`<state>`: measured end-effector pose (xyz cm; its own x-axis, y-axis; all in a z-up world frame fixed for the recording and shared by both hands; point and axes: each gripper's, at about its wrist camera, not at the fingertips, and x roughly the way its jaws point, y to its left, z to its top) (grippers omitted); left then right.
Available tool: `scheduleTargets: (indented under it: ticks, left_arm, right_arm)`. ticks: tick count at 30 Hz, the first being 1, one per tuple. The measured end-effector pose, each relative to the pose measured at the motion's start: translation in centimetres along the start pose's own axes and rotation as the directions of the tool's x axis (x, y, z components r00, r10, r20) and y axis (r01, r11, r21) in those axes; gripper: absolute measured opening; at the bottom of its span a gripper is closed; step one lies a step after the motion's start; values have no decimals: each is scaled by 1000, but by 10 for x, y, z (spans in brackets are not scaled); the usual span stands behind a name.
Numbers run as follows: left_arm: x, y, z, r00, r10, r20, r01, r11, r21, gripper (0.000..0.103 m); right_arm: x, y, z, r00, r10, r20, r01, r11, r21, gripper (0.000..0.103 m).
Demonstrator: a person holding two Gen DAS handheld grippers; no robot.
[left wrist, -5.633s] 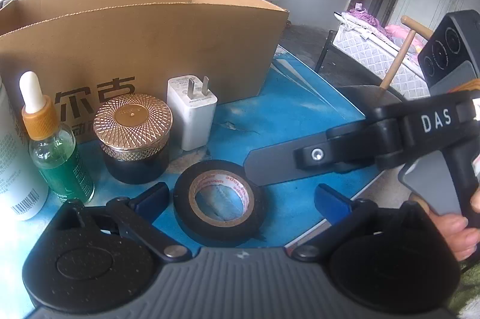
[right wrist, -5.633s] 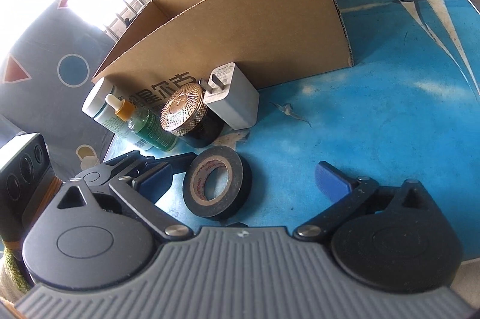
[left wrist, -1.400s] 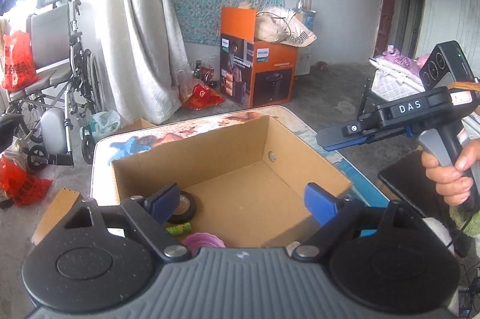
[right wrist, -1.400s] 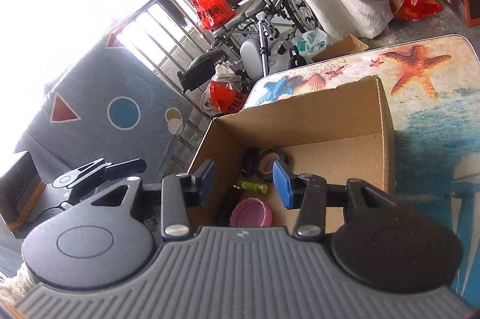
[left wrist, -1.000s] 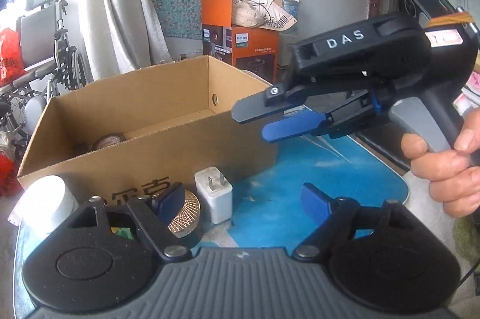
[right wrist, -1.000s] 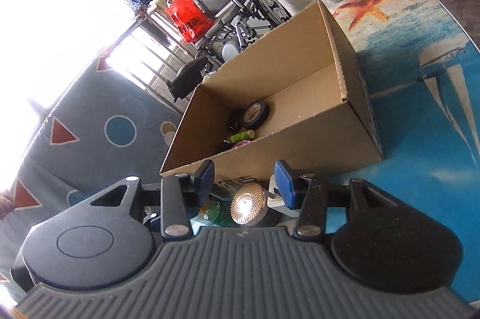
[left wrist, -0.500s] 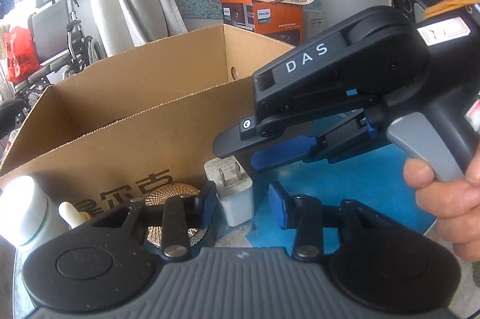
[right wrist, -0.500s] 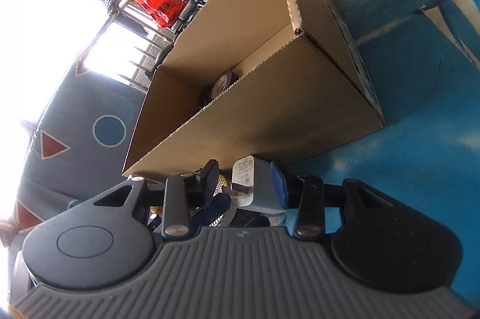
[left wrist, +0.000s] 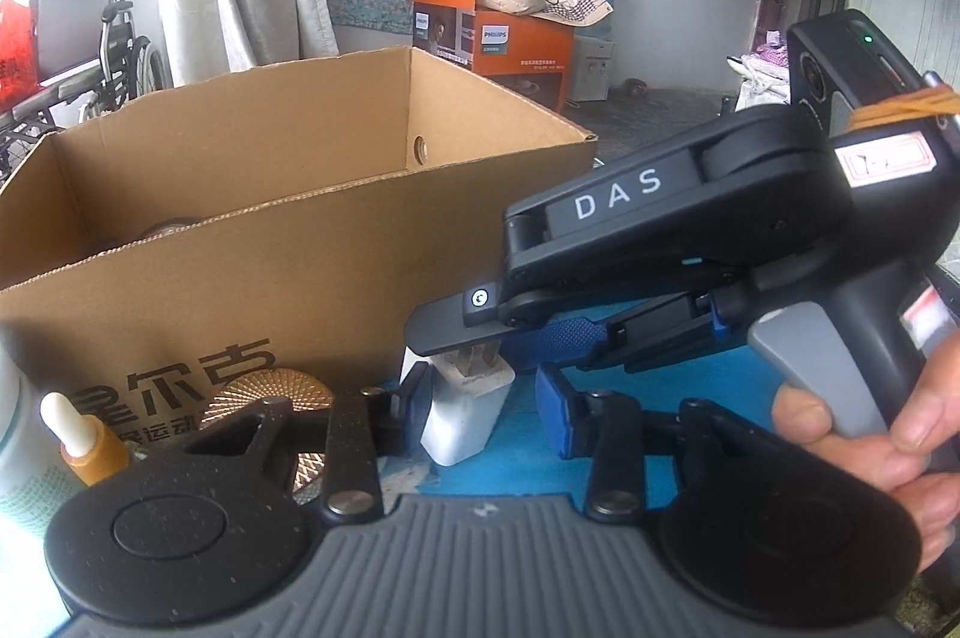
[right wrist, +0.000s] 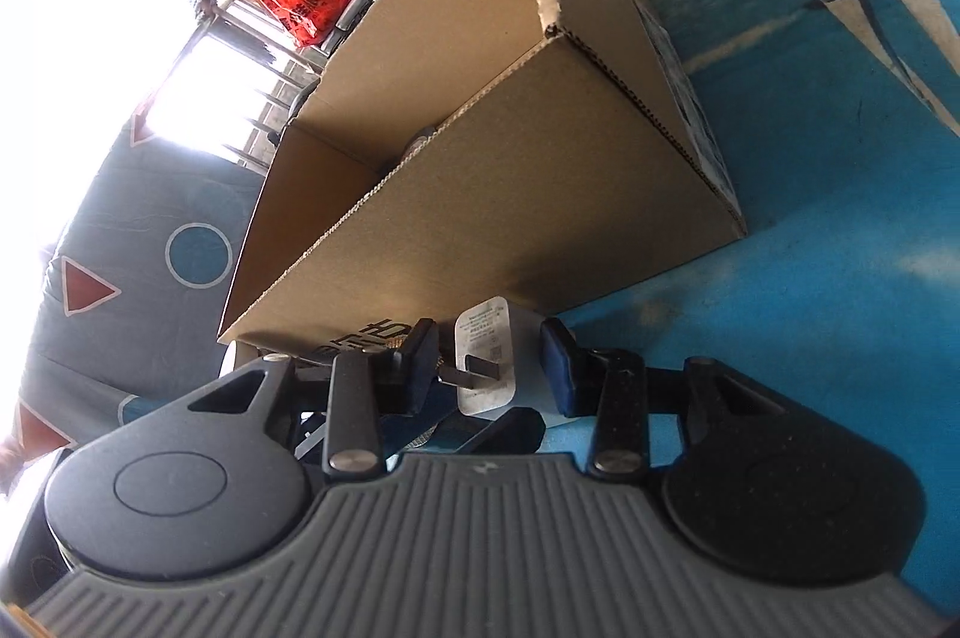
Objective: Organize rigid objects
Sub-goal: 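Grasp the white plug charger with the right gripper, then lift the white charger with the right gripper and lower it into the box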
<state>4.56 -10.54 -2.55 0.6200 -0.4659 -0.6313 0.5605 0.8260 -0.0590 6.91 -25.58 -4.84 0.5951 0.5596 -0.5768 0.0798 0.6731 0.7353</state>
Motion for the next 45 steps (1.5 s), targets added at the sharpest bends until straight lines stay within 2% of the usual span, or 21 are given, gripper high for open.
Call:
scheduleTargets:
  ticks: [5, 9, 24, 32, 38, 45]
  left_arm:
    - [1, -14, -7, 998, -67, 1, 67, 997, 33, 39]
    - [3, -18, -12, 997, -77, -4, 77, 996, 43, 39]
    - [15, -5, -16, 998, -19, -54, 20, 1000, 10, 40]
    - [27, -8, -13, 998, -2, -66, 3, 1000, 17, 40]
    - [33, -9, -10, 998, 4, -60, -3, 1000, 14, 32]
    - [29, -11, -13, 998, 7, -56, -5, 1000, 25, 31]
  right_arm:
    - [-19, -15, -11, 1000, -16, 23, 15, 998, 64, 37]
    - [-22, -20, -17, 999, -26, 30, 23, 995, 92, 37]
    - [-25, -13, -11, 1000, 4, 28, -6, 998, 60, 38]
    - [-21, -28, -11, 999, -30, 38, 26, 994, 107, 38]
    - [-17, -30, -15, 999, -22, 28, 18, 994, 111, 37]
    - [-20, -29, -18, 999, -20, 39, 16, 994, 112, 36]
